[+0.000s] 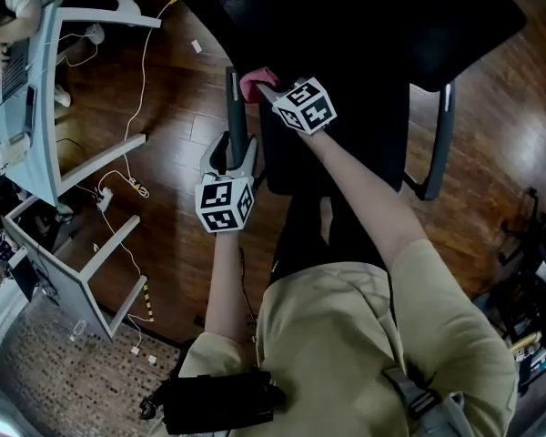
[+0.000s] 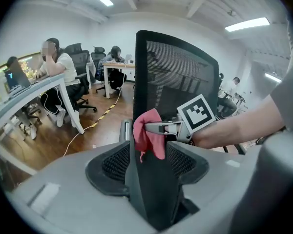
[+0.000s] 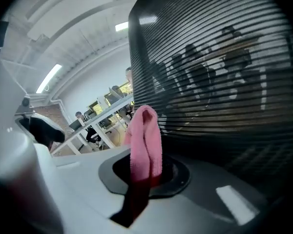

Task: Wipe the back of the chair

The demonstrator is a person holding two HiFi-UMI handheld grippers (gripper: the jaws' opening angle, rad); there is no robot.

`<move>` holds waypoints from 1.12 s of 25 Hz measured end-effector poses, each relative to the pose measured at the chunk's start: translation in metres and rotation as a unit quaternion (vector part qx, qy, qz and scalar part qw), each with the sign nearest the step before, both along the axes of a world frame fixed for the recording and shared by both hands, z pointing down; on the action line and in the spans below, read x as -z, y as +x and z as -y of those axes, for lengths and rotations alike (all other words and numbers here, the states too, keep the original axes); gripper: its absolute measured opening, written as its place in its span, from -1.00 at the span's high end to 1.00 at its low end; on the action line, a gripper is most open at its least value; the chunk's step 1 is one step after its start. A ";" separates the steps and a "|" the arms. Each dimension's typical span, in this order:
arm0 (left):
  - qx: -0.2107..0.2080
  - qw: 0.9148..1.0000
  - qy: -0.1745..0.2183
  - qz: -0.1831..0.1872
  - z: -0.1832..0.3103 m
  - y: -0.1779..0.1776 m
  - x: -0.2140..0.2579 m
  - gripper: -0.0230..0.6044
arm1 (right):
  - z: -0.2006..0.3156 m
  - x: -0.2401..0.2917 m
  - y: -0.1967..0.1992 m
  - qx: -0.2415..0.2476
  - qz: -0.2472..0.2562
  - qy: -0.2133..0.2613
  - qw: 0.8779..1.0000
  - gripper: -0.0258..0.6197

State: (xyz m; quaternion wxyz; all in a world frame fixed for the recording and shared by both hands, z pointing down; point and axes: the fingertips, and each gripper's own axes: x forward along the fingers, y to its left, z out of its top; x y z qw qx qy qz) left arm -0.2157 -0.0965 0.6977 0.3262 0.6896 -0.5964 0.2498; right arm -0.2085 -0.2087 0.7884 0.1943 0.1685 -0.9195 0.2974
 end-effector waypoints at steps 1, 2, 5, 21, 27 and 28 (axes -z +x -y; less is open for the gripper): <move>0.003 1.000 0.003 -0.005 0.002 0.004 -0.001 0.21 | 0.005 -0.003 0.014 -0.005 -0.010 0.004 1.000 0.86; 0.003 1.000 0.007 -0.013 0.005 0.012 -0.002 0.21 | 0.011 -0.006 0.035 -0.015 -0.022 0.008 1.000 0.86; -0.020 0.999 0.023 -0.039 0.018 0.051 -0.008 0.21 | 0.040 -0.013 0.119 -0.078 -0.057 0.011 0.995 0.86; -0.211 0.967 0.062 -0.131 0.033 0.265 -0.065 0.21 | 0.051 0.020 0.378 -0.315 -0.109 0.039 0.942 0.86; -0.202 0.967 0.095 -0.123 0.037 0.223 0.003 0.21 | 0.022 0.096 0.343 -0.315 -0.056 0.058 0.946 0.86; -0.198 0.967 0.105 -0.123 0.036 0.213 0.022 0.21 | 0.011 0.115 0.333 -0.313 -0.046 0.061 0.947 0.86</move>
